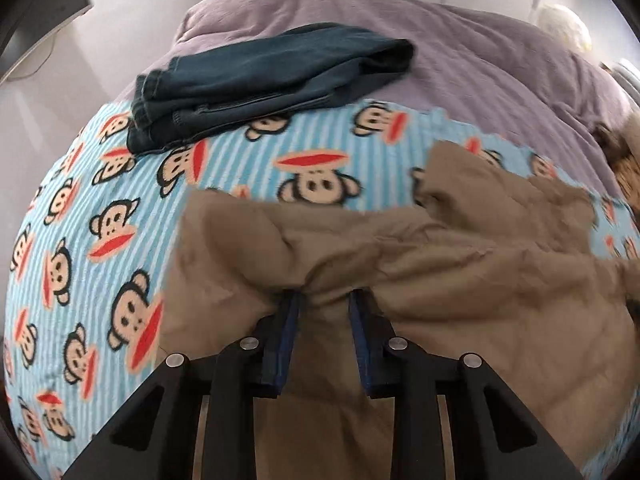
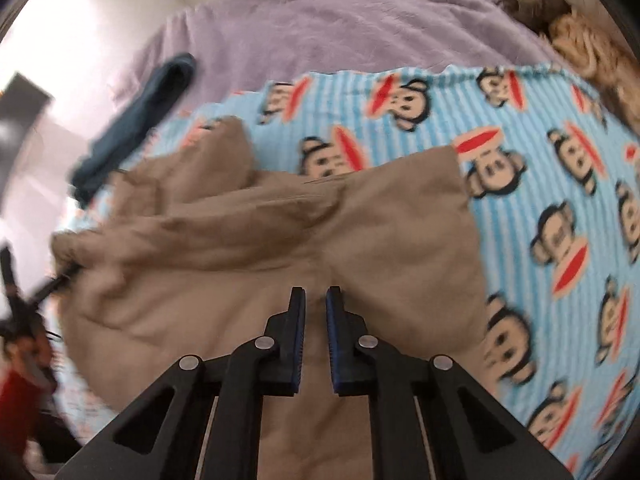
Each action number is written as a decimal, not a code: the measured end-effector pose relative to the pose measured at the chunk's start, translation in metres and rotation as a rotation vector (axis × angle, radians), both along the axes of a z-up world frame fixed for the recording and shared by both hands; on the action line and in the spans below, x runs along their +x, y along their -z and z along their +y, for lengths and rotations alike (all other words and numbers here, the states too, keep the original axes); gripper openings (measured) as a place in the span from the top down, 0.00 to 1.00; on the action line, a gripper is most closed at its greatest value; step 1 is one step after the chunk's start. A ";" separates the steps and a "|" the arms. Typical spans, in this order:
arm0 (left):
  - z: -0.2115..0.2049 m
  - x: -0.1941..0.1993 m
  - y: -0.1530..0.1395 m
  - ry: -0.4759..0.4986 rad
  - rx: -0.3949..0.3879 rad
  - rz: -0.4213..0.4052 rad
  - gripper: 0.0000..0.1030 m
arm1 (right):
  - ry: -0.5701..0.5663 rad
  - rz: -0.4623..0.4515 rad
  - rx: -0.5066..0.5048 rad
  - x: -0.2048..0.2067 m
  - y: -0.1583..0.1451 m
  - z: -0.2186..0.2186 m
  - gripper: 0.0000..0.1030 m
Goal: Fold large clothes
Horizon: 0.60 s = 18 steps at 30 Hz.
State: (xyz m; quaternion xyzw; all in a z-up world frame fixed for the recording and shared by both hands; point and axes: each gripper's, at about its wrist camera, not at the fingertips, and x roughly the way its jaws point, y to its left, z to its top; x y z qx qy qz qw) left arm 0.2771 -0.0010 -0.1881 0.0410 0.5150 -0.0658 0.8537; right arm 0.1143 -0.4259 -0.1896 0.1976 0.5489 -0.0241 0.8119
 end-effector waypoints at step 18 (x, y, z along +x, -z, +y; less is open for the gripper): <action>-0.014 0.020 0.035 0.025 0.018 -0.034 0.71 | 0.160 0.033 0.023 0.042 0.074 -0.040 0.97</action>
